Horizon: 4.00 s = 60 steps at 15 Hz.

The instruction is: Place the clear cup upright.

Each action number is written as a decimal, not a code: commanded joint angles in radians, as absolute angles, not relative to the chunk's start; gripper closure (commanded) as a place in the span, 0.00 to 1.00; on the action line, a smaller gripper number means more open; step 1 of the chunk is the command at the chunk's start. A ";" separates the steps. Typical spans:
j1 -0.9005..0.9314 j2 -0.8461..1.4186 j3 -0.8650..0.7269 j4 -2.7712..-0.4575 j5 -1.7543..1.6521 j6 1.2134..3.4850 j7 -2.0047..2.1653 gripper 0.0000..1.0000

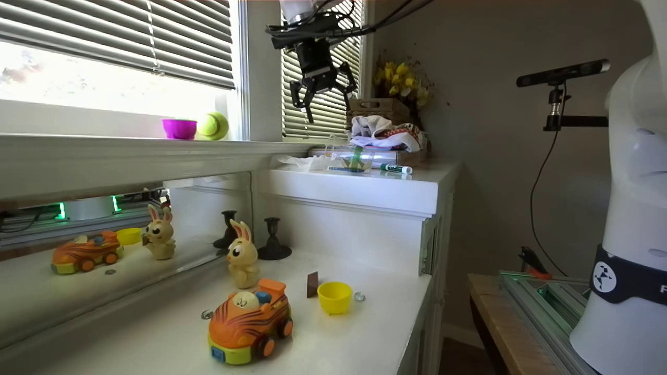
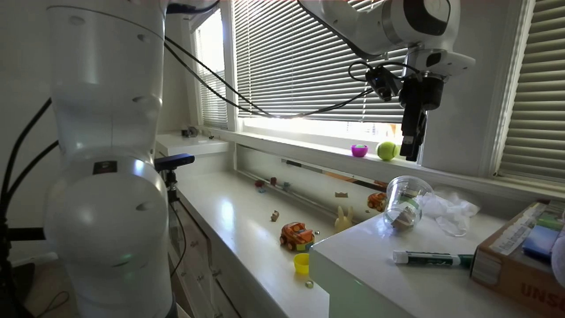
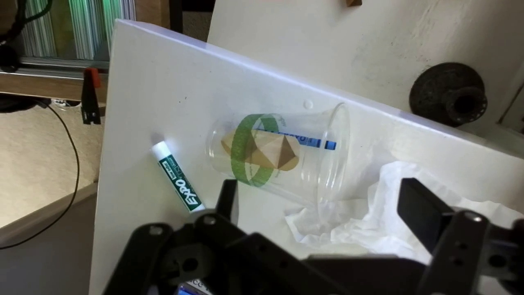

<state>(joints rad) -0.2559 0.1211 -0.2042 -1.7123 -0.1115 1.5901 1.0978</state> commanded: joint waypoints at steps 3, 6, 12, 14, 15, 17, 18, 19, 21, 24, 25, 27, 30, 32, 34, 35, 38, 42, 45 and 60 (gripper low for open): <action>-0.248 0.126 -0.226 -1.710 -0.087 1.597 1.079 0.00; -0.249 0.130 -0.230 -1.703 -0.071 1.584 1.053 0.00; -0.249 0.148 -0.233 -1.703 -0.082 1.579 1.043 0.00; -0.250 0.158 -0.236 -1.705 -0.085 1.582 1.044 0.00; -0.250 0.163 -0.238 -1.705 -0.088 1.582 1.045 0.00; -0.250 0.174 -0.242 -1.705 -0.086 1.579 1.043 0.00; -0.251 0.178 -0.243 -1.704 -0.087 1.578 1.043 0.00; -0.251 0.183 -0.245 -1.705 -0.086 1.576 1.041 0.00; -0.251 0.191 -0.247 -1.705 -0.085 1.575 1.041 0.00; -0.250 0.201 -0.250 -1.703 -0.084 1.571 1.036 0.00; -0.250 0.203 -0.250 -1.702 -0.084 1.570 1.033 0.00; -0.250 0.206 -0.251 -1.703 -0.084 1.570 1.031 0.04; -0.250 0.211 -0.251 -1.704 -0.083 1.571 1.028 0.16; -0.250 0.211 -0.252 -1.704 -0.082 1.571 1.028 0.18; -0.250 0.210 -0.251 -1.704 -0.083 1.571 1.027 0.30; -0.250 0.209 -0.251 -1.703 -0.082 1.570 1.026 0.33; -0.250 0.208 -0.251 -1.703 -0.081 1.569 1.023 0.48; -0.249 0.204 -0.250 -1.702 -0.082 1.568 1.017 0.71; -0.248 0.197 -0.250 -1.701 -0.082 1.566 1.011 0.79; -0.229 0.015 -0.242 -1.810 -0.105 1.575 1.010 0.97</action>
<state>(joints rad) -0.2383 0.0992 -0.2391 -1.7336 -0.1014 1.5570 1.0126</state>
